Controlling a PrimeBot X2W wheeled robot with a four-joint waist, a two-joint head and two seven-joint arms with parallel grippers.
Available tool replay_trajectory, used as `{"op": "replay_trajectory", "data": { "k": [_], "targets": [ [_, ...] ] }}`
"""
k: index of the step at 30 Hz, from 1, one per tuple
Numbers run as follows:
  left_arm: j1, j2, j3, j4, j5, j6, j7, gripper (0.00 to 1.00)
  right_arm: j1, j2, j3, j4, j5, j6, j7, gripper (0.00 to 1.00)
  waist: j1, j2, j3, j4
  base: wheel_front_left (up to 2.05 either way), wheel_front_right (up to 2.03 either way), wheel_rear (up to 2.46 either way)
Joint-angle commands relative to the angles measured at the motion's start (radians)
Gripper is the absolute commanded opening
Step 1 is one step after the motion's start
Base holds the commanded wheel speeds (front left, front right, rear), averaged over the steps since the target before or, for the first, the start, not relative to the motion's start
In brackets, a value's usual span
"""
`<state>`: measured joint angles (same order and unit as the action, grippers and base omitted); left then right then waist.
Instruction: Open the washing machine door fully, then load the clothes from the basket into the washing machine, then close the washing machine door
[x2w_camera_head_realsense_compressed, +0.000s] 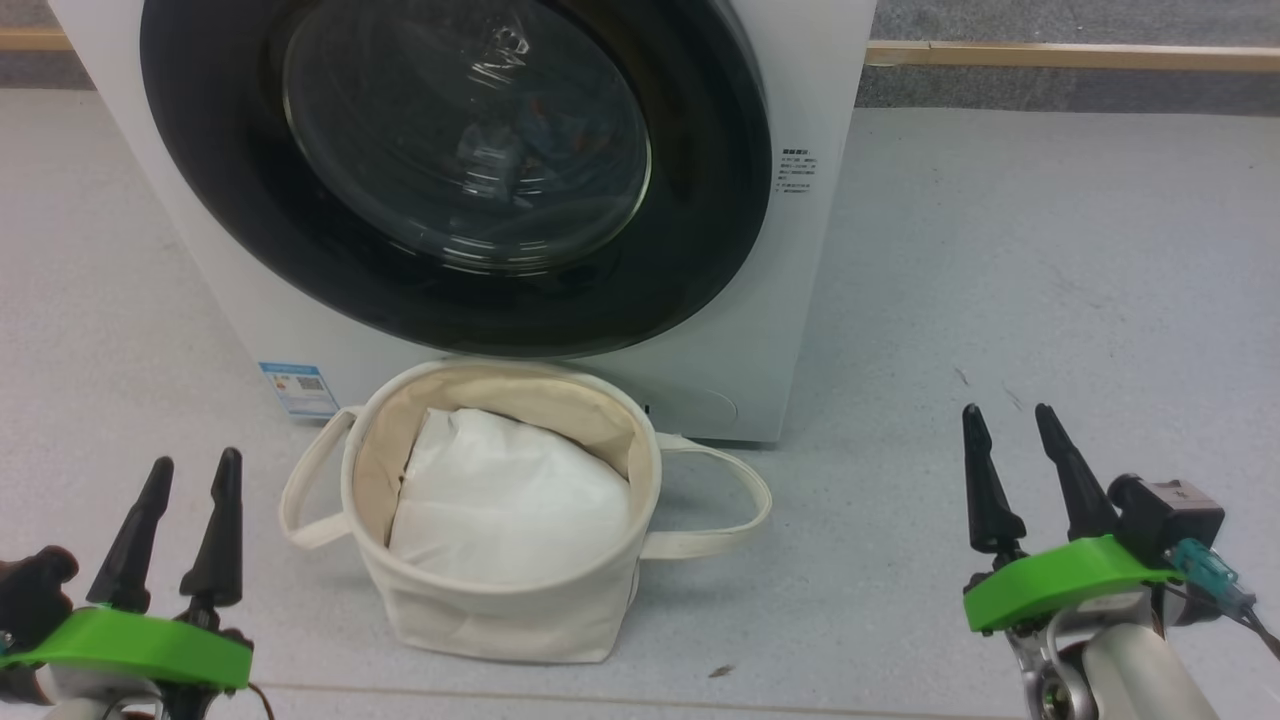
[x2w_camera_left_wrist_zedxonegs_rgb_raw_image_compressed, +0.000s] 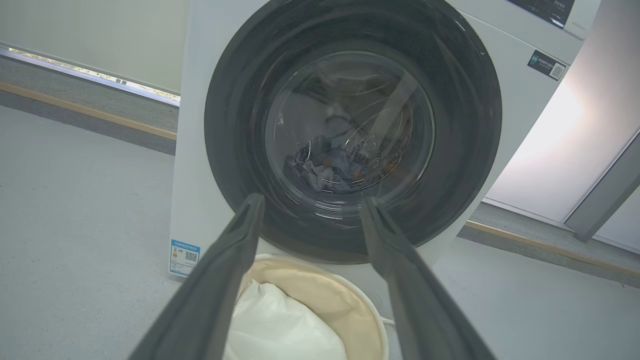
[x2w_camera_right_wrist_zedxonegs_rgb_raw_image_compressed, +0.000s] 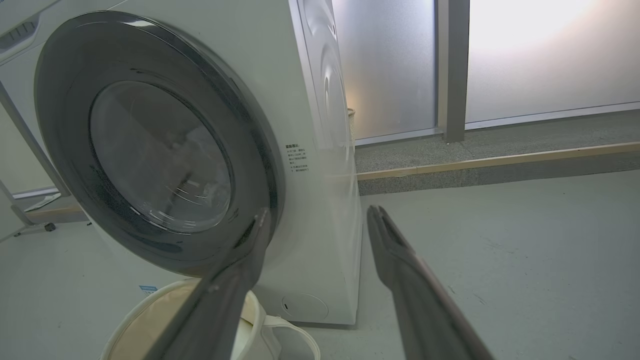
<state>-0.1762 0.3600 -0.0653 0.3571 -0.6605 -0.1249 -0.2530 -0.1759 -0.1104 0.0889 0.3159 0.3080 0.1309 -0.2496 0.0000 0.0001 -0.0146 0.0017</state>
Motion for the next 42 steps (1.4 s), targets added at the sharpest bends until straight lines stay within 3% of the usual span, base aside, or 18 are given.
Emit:
{"op": "replay_trajectory", "data": {
  "k": [1,34,35,42],
  "targets": [
    [-0.043,0.031,0.039,-0.033,0.010,-0.006,-0.009,1.00,-0.016,0.001,0.022,-0.029,-0.005,0.000,-0.012,1.00,0.0000,-0.0001,0.001,0.000,0.00,0.00,0.00],
    [-0.063,0.039,0.033,-0.015,0.000,-0.006,-0.009,1.00,-0.032,0.018,0.026,-0.016,-0.004,0.000,-0.012,1.00,0.0000,-0.0001,0.011,0.001,0.00,0.00,0.00],
    [-0.009,0.001,-0.010,0.010,-0.002,0.001,0.000,0.00,-0.001,0.013,0.004,0.014,0.000,0.000,0.000,0.00,0.0000,-0.0001,0.011,0.002,0.00,0.00,0.00],
    [0.009,-0.029,-0.012,0.035,-0.029,0.001,0.013,0.00,0.012,0.016,-0.001,0.048,0.038,0.000,0.013,0.00,0.0006,-0.0001,0.011,0.002,0.00,0.00,0.00]
  ]
}}
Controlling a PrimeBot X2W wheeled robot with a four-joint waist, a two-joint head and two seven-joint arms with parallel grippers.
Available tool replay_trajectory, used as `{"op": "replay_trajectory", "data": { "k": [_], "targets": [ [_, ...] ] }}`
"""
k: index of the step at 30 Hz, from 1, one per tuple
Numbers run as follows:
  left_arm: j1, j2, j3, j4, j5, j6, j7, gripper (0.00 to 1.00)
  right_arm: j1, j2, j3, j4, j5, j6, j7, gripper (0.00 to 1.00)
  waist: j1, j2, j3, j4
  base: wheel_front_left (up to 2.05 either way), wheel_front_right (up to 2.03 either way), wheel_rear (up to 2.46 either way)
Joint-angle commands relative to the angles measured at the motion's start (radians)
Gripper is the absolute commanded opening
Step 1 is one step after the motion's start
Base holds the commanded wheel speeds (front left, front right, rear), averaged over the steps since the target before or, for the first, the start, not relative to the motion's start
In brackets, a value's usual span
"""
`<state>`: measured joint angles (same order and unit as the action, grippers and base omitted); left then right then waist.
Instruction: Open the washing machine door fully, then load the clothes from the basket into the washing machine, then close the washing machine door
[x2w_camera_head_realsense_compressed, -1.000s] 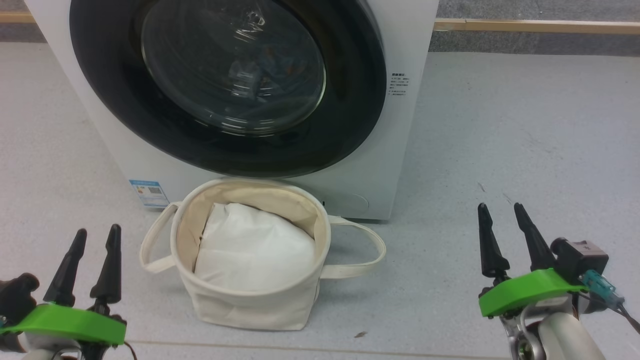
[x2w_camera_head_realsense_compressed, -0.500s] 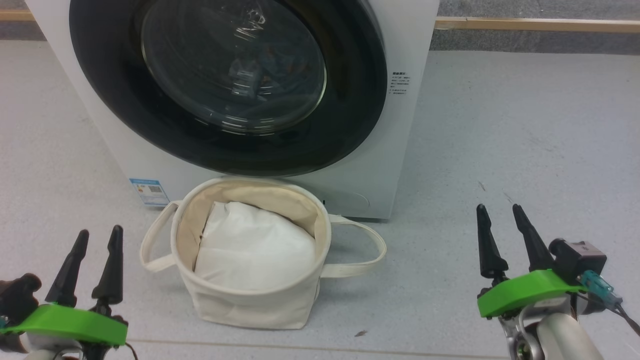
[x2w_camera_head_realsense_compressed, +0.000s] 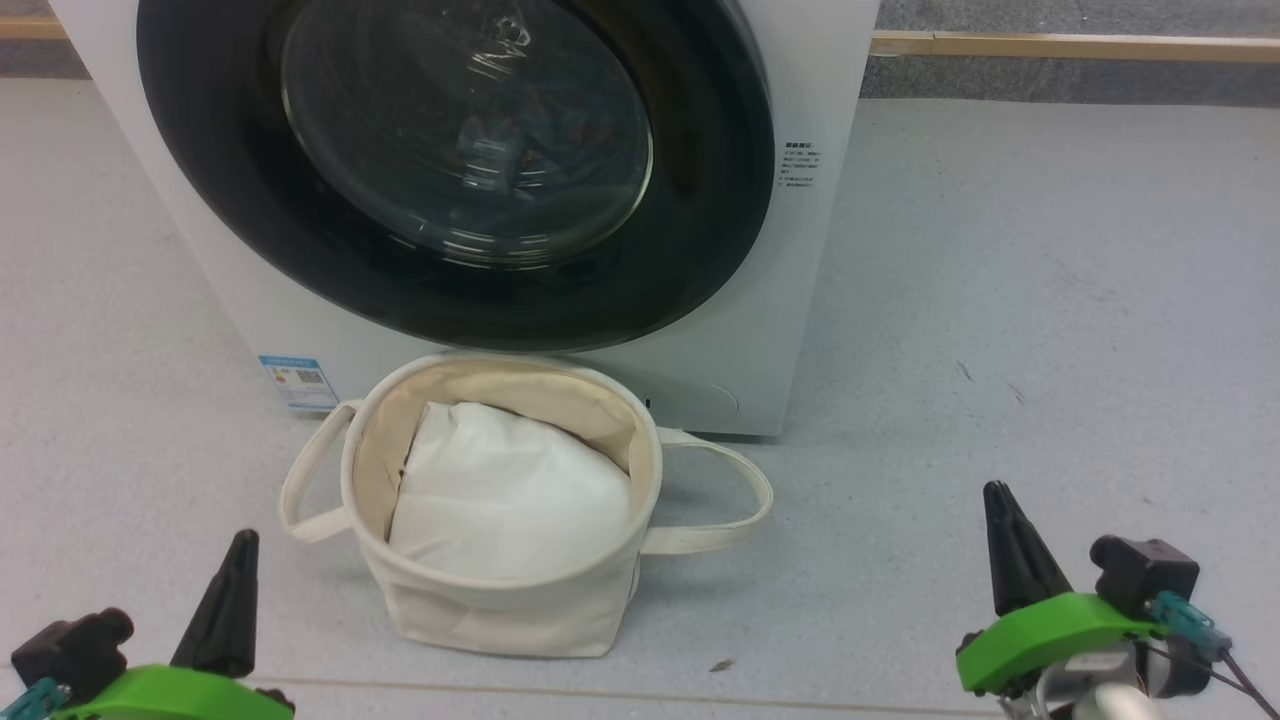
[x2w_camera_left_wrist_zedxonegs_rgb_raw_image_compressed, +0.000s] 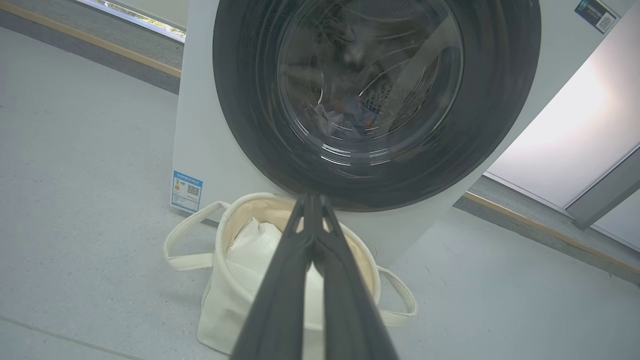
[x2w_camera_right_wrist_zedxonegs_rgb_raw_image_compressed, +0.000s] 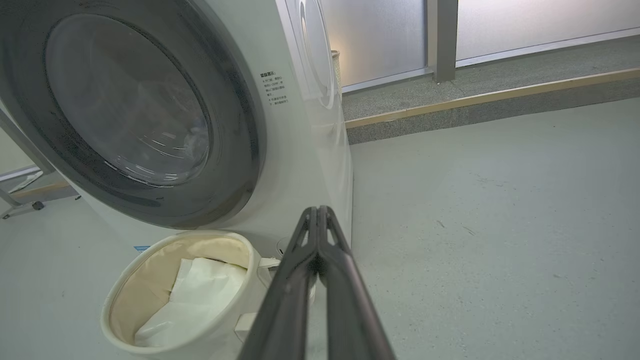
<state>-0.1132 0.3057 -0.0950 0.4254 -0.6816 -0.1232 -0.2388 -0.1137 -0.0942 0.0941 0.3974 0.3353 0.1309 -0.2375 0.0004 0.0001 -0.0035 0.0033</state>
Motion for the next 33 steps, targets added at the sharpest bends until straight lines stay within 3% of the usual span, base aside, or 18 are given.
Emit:
{"op": "replay_trajectory", "data": {
  "k": [1,33],
  "targets": [
    [-0.054,0.023,0.019,-0.034,-0.015,0.000,0.002,0.00,-0.050,0.000,-0.008,-0.035,0.021,0.000,0.004,0.00,0.0008,-0.0001,-0.001,0.000,0.00,0.00,0.00],
    [-0.038,-0.051,0.069,-0.073,-0.258,-0.002,0.095,0.00,-0.034,0.012,-0.061,-0.067,0.354,0.000,0.096,0.00,-0.0003,-0.0001,0.002,-0.001,0.00,0.00,0.00]
  ]
}}
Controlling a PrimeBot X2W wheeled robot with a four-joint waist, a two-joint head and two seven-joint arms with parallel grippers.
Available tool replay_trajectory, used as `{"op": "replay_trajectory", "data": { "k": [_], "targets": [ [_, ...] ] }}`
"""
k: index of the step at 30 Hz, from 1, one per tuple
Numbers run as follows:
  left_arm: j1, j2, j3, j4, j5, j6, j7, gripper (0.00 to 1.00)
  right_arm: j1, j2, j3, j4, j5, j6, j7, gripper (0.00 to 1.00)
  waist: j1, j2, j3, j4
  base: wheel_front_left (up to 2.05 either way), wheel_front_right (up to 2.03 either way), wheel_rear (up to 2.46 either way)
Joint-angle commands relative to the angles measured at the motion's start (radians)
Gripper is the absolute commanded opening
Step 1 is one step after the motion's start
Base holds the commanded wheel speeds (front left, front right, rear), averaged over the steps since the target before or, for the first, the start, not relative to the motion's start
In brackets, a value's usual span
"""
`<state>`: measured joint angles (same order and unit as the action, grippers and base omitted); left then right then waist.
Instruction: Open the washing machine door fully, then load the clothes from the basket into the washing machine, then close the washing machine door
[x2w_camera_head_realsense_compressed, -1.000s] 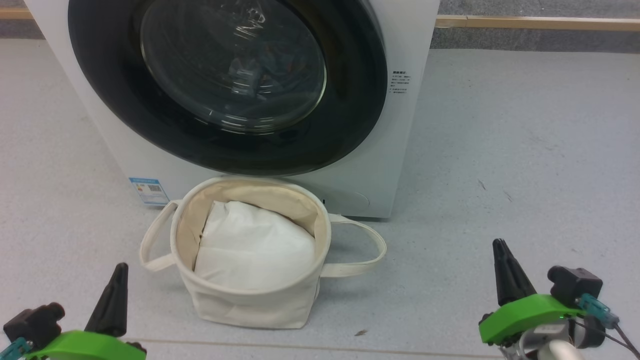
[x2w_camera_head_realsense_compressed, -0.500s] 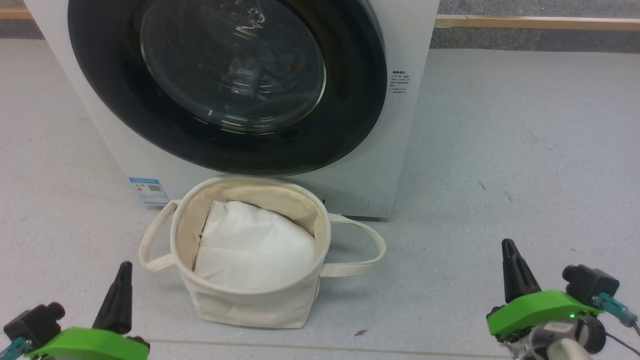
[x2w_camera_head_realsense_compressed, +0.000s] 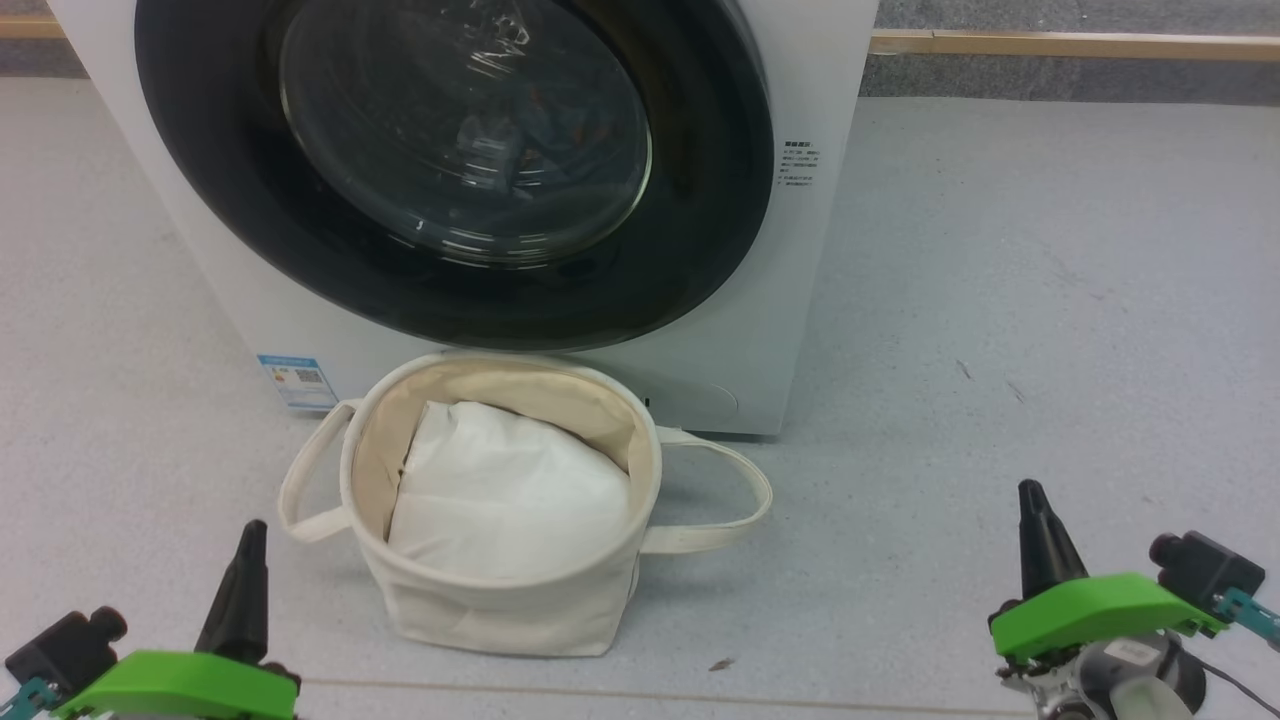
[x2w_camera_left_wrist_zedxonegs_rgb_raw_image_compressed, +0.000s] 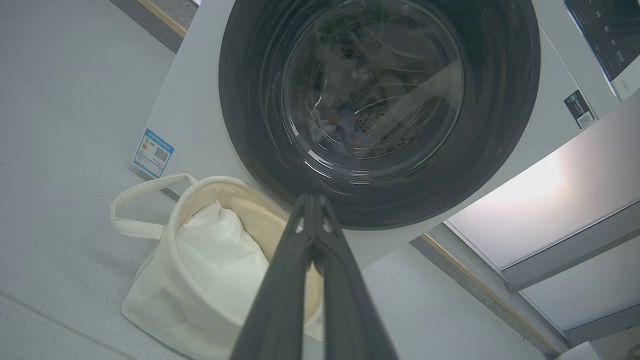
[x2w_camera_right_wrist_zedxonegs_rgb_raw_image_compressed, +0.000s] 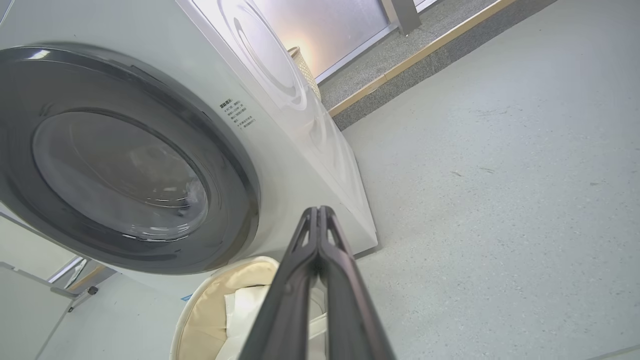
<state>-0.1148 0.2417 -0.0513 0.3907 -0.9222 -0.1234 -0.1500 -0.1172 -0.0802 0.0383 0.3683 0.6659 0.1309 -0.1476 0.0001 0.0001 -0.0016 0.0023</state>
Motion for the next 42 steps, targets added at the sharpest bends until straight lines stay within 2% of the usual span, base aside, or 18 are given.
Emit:
{"op": "replay_trajectory", "data": {
  "k": [1,42],
  "targets": [
    [-0.035,0.010,0.027,-0.040,-0.025,-0.002,0.009,0.00,-0.030,-0.002,-0.007,-0.039,0.034,0.000,0.009,0.00,0.0000,-0.0001,0.000,0.000,0.00,0.00,0.00],
    [-0.016,-0.084,0.092,-0.090,-0.335,-0.005,0.129,0.00,-0.012,0.013,-0.075,-0.079,0.460,0.000,0.127,0.00,0.0000,-0.0001,0.002,-0.001,0.00,0.00,0.00]
  ]
}}
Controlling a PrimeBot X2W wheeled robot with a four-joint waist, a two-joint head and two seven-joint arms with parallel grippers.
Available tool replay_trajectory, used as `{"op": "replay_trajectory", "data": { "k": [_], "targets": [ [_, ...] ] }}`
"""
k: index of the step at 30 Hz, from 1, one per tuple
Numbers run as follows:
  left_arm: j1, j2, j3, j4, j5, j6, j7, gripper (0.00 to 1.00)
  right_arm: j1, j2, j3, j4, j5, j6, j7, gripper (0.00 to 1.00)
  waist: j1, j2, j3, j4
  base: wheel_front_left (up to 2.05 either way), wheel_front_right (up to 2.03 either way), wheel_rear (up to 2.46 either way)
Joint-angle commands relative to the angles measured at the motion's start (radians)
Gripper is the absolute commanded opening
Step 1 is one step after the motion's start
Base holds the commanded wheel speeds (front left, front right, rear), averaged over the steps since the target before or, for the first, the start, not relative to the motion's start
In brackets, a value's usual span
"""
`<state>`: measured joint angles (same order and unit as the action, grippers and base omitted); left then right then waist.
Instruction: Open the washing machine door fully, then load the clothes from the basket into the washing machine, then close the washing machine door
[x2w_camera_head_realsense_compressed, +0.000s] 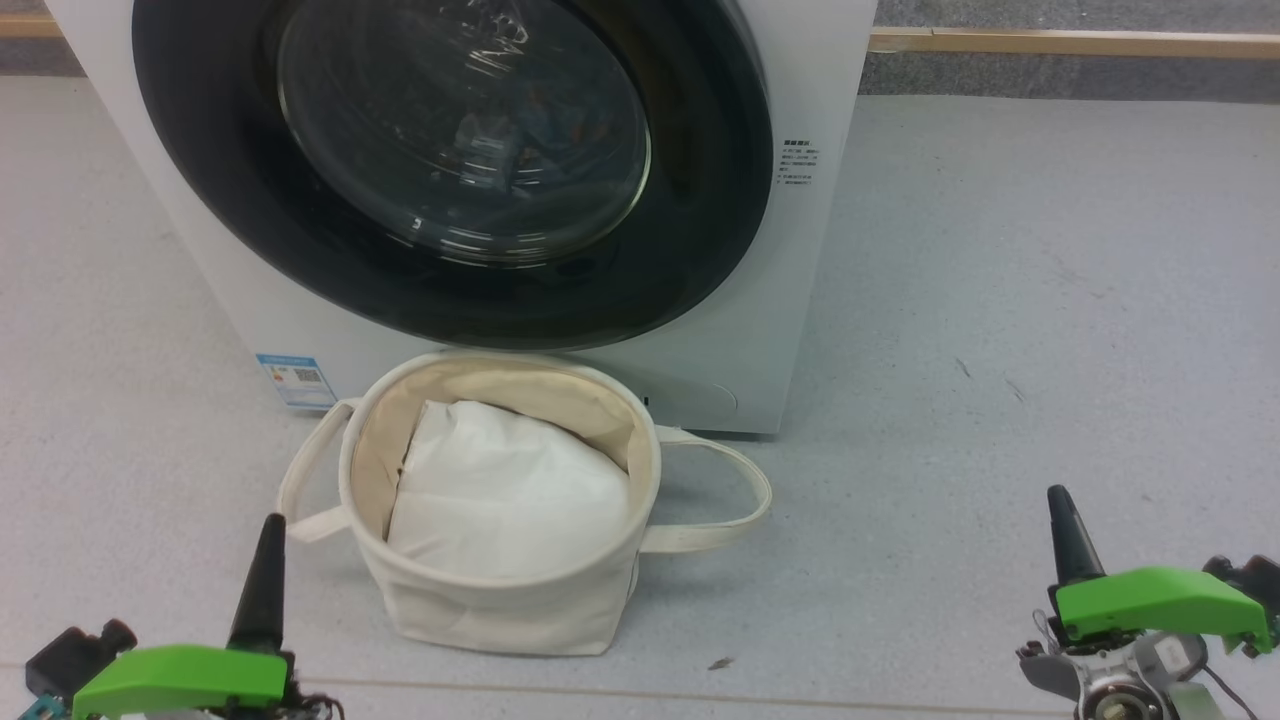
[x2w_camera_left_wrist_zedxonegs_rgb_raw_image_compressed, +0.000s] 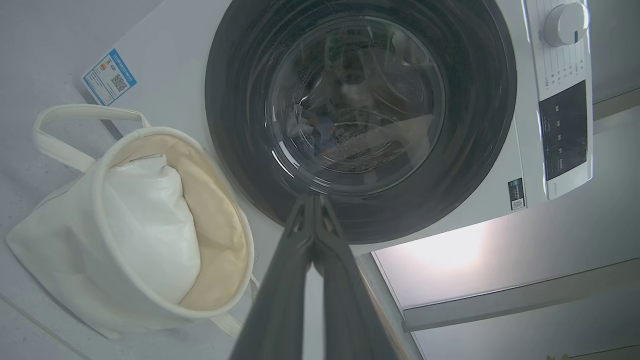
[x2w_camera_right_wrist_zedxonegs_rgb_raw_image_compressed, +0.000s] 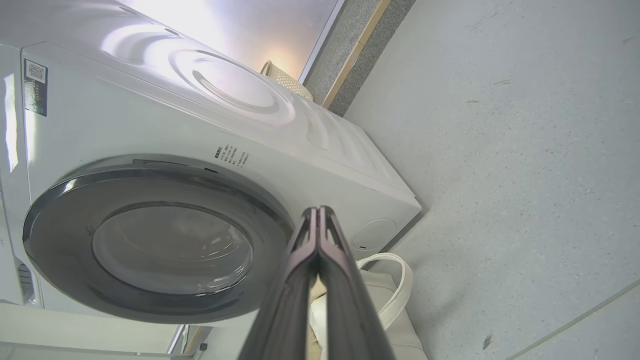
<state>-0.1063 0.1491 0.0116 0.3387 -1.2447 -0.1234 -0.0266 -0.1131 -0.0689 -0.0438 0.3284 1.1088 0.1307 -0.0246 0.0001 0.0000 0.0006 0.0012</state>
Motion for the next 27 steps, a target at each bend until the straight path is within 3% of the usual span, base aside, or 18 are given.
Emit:
{"op": "replay_trajectory", "data": {
  "k": [1,27],
  "targets": [
    [-0.024,0.006,0.031,-0.039,-0.020,-0.005,0.008,0.00,-0.015,0.002,0.005,-0.040,0.027,0.000,0.007,0.00,0.0000,0.0000,0.000,0.000,0.00,0.00,0.00],
    [-0.012,-0.052,0.071,-0.069,-0.209,-0.006,0.081,0.00,-0.004,0.011,-0.036,-0.064,0.287,0.000,0.079,0.00,0.0000,0.0000,0.001,-0.001,0.00,0.00,0.00]
  ]
}}
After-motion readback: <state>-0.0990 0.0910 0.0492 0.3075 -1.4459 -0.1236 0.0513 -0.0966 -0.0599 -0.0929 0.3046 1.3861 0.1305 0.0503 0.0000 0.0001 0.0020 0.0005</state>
